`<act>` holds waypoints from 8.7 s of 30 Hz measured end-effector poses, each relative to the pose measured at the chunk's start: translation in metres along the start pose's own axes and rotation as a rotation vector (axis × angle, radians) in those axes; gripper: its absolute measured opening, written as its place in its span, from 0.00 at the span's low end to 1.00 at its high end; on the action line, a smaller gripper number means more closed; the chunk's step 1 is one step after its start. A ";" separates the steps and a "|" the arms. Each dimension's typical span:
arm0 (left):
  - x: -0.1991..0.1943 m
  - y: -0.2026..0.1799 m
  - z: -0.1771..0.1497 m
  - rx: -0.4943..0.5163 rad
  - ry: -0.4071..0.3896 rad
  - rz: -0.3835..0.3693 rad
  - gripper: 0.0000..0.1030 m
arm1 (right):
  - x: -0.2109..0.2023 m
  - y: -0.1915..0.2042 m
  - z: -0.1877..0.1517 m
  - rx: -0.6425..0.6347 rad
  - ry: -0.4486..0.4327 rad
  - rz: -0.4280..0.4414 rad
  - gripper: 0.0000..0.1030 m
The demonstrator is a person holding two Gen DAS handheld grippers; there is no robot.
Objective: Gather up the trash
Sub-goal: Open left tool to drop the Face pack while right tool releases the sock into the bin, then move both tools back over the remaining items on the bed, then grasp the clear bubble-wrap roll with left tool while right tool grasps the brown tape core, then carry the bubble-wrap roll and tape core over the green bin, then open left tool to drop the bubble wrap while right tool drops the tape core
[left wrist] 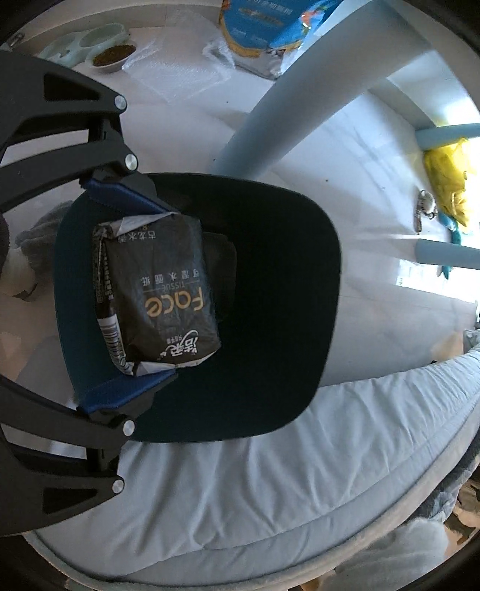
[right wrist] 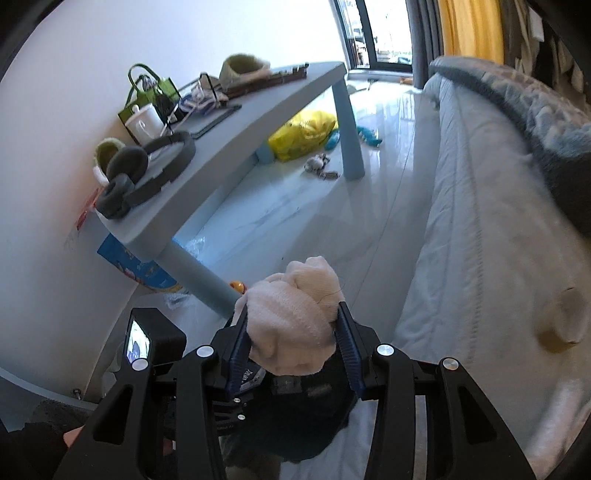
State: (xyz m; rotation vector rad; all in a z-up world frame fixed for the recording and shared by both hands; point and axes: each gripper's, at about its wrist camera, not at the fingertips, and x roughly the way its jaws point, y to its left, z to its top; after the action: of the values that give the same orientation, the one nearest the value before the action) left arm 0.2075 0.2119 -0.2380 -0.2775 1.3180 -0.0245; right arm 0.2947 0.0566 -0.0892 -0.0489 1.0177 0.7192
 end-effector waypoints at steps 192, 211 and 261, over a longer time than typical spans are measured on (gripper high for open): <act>-0.102 -0.186 0.018 0.249 -0.405 -0.088 0.36 | -0.162 -0.130 -0.080 0.098 -0.182 -0.209 0.46; -0.054 -0.080 0.023 0.102 -0.211 -0.023 0.37 | -0.094 -0.045 -0.027 0.001 -0.150 -0.090 0.46; -0.116 0.057 0.010 0.024 -0.293 -0.002 0.37 | 0.163 0.053 -0.042 -0.082 0.280 -0.076 0.46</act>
State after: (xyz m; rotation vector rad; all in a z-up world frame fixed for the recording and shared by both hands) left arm 0.1791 0.2894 -0.1378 -0.2515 1.0260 -0.0019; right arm 0.2849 0.1678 -0.2254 -0.2638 1.2461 0.6966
